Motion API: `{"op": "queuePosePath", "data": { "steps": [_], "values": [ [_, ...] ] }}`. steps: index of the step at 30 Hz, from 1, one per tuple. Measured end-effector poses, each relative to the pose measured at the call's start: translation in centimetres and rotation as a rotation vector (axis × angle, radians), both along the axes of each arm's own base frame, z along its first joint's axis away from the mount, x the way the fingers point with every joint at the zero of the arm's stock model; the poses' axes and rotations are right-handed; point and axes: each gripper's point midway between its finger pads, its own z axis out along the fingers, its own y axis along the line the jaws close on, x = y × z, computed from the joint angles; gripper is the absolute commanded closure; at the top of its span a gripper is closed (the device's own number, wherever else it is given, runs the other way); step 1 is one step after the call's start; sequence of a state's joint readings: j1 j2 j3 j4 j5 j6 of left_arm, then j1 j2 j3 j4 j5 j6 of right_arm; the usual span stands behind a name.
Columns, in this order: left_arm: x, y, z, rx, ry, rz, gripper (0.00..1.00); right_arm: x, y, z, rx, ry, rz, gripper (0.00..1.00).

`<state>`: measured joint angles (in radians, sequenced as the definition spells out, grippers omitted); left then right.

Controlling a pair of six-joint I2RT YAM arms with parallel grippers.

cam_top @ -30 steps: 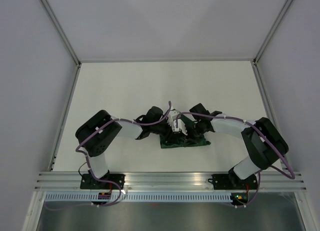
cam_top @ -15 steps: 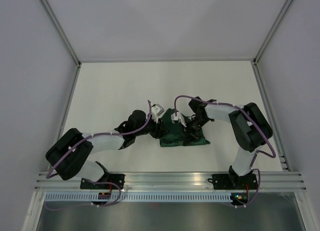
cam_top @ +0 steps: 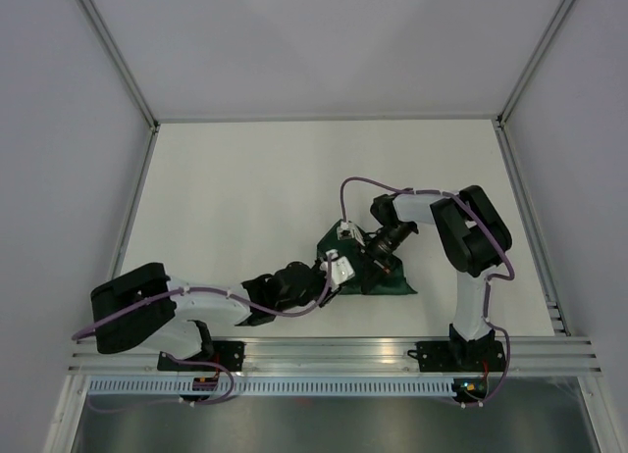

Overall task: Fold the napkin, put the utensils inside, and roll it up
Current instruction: Roll the napkin with the utensil

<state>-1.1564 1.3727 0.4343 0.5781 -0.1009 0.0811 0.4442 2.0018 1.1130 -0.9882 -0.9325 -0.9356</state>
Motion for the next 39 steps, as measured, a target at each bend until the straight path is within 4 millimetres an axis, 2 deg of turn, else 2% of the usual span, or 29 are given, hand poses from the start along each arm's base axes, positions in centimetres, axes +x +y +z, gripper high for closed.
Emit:
{"op": "queuePosePath", "data": {
  "steps": [5,8,10,13,27,35,39],
  "values": [
    [-1.5,-2.1,-1.3,0.122,-0.128,-0.068,0.59,-0.6,-0.4,0.0,-0.022,0.072,-0.014,0.99],
    [-2.9,-3.3,-2.9,0.206,-0.194,-0.133,0.56,-0.9,-0.6,0.0,-0.033,0.099,-0.019,0.99],
    [-3.6,-3.5,-4.2,0.259,-0.223,-0.166,0.53,-0.9,-0.7,0.0,-0.037,0.108,-0.021,0.99],
    [-3.7,-3.5,-5.3,0.304,-0.257,-0.180,0.51,-1.1,-0.8,-0.1,-0.043,0.120,-0.023,0.99],
    [-2.0,-4.4,-5.3,0.330,-0.375,-0.142,0.48,-0.9,-1.1,-0.1,-0.063,0.154,-0.034,1.00],
    [-1.6,-4.1,-5.3,0.354,-0.407,-0.137,0.47,-1.0,-1.1,-0.1,-0.070,0.171,-0.034,1.00],
    [-1.6,-4.7,-5.5,0.353,-0.408,-0.143,0.47,-1.0,-1.1,-0.1,-0.073,0.180,-0.036,0.99]
  ]
}}
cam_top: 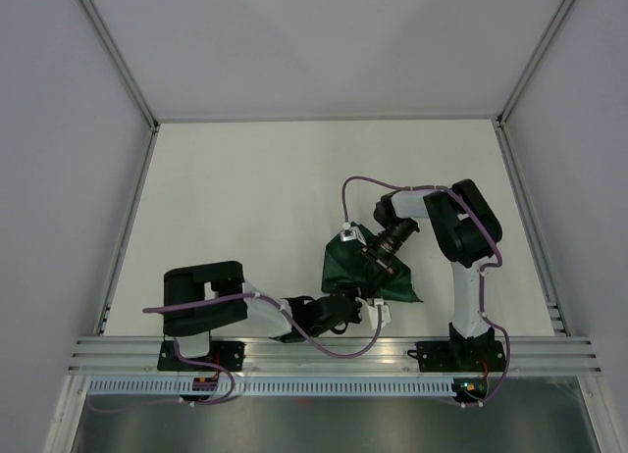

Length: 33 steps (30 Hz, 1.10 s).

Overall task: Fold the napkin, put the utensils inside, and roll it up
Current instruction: Roll the napkin with the utensil

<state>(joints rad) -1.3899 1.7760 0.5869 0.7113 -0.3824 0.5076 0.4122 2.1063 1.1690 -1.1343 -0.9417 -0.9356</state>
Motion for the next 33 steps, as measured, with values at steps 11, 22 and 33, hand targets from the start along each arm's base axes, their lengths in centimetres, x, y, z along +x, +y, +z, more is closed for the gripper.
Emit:
{"op": "queuePosePath", "data": {
  "steps": [11,22,33],
  "values": [
    [0.0,-1.0,-0.5,-0.013,0.070,-0.018,0.71,0.0,0.0,0.0,-0.008,0.018,-0.001,0.99],
    [0.3,-1.7,-0.9,-0.023,0.213,-0.003,0.98,0.2,-0.7,0.0,-0.028,0.018,-0.013,0.76],
    [1.3,-2.0,-0.7,-0.138,0.476,-0.008,0.98,2.3,-1.2,1.4,-0.014,-0.237,-0.004,0.41]
  ]
}}
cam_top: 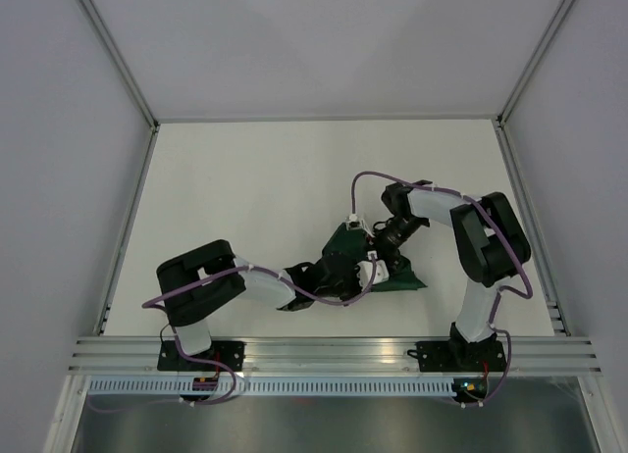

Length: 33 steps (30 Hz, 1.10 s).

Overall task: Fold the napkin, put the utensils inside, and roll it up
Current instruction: Roll the napkin with the utensil

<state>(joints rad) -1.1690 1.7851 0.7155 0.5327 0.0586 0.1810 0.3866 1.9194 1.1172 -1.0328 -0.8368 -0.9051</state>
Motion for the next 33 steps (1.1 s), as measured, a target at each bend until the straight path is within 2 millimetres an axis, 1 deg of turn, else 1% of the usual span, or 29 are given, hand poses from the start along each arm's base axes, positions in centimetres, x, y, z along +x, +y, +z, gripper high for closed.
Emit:
{"op": "queuePosePath", "data": {
  "steps": [4,8,11,13,16,18,21,25,29,33],
  "values": [
    [0.2,0.1,0.1,-0.044,0.098,-0.002,0.98,2.7,-0.2,2.3,0.055,-0.165,-0.049,0.40],
    [0.5,0.7,0.1,-0.088,0.202,0.000,0.98,5.0,-1.5,5.2,0.102,-0.333,-0.133,0.40],
    [0.9,1.1,0.0,-0.116,0.285,-0.001,0.98,5.7,-2.7,6.0,0.107,-0.430,-0.180,0.40],
    [1.0,1.2,-0.1,-0.133,0.335,-0.008,0.98,5.3,-3.2,5.8,0.103,-0.486,-0.192,0.40],
    [1.2,1.1,-0.2,-0.155,0.423,-0.031,0.98,4.0,-3.9,5.2,0.099,-0.562,-0.194,0.39],
    [1.3,1.1,-0.3,-0.168,0.480,-0.045,0.98,3.2,-4.2,4.9,0.096,-0.617,-0.189,0.37],
    [1.5,1.1,-0.4,-0.183,0.558,-0.069,0.98,2.5,-4.3,4.5,0.097,-0.714,-0.166,0.35],
    [1.6,1.2,-0.5,-0.205,0.662,-0.109,0.98,1.1,-3.1,3.2,0.099,-0.814,-0.070,0.33],
    [1.7,1.4,-0.6,-0.217,0.737,-0.134,0.98,-0.5,-1.8,1.4,0.092,-0.881,0.034,0.32],
    [1.4,1.7,-0.6,-0.221,0.791,-0.152,0.98,-0.9,-1.0,0.6,0.087,-0.935,0.090,0.33]
  ]
}}
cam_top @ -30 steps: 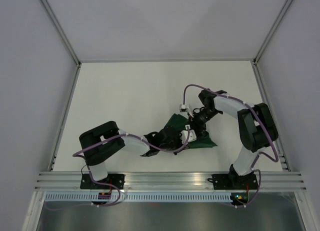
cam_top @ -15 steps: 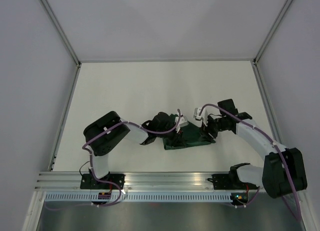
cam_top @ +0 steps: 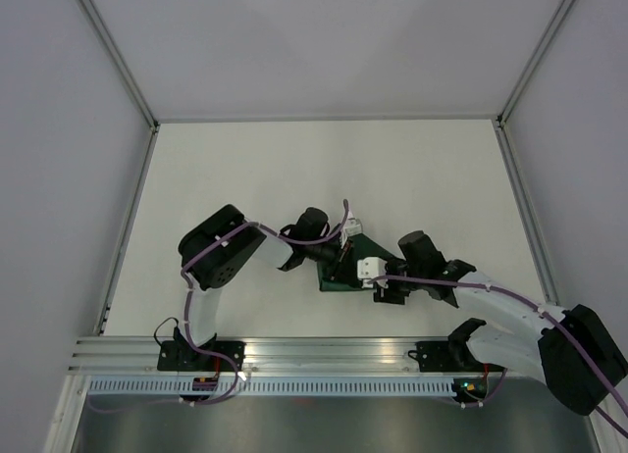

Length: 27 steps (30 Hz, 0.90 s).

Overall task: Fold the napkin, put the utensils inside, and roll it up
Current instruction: Roll the napkin with the utensil

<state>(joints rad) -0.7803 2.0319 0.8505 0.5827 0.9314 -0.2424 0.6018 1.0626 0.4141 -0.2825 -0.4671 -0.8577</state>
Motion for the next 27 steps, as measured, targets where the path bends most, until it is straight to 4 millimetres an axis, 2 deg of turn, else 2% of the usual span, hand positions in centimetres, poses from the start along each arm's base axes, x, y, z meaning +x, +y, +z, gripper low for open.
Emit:
{"op": "queuePosePath", "data": {
  "steps": [7,9,10,12,14,16,17,23,27],
  "values": [
    [-0.5,0.3,-0.1,-0.006,0.059,-0.031,0.98,0.0,1.1,-1.1,-0.030,-0.071,0.041,0.39],
    [-0.6,0.4,-0.1,-0.005,0.070,-0.038,0.98,0.2,1.6,-1.0,-0.025,-0.095,0.050,0.46],
    [-0.7,0.5,-0.1,-0.002,0.078,-0.041,0.98,0.2,1.7,-1.1,-0.027,-0.104,0.051,0.56],
    [-0.8,0.5,0.0,-0.002,0.086,-0.047,0.92,0.2,1.7,-1.3,-0.034,-0.110,0.052,0.66],
    [-0.9,0.7,0.0,0.001,0.094,-0.048,0.82,0.1,1.8,-1.5,-0.040,-0.111,0.058,0.76],
    [-0.8,0.8,0.1,0.009,0.098,-0.041,0.77,0.1,1.9,-1.5,-0.043,-0.111,0.065,0.82],
    [-0.8,0.9,0.1,0.015,0.098,-0.034,0.73,0.1,2.0,-1.5,-0.045,-0.109,0.068,0.83],
    [0.0,1.6,0.8,0.088,0.068,0.059,0.73,0.3,2.4,-1.6,-0.065,-0.080,0.076,0.87],
    [1.0,2.2,2.2,0.114,0.022,0.120,0.72,0.2,2.4,-1.6,-0.086,-0.043,0.079,0.88]
  ]
}}
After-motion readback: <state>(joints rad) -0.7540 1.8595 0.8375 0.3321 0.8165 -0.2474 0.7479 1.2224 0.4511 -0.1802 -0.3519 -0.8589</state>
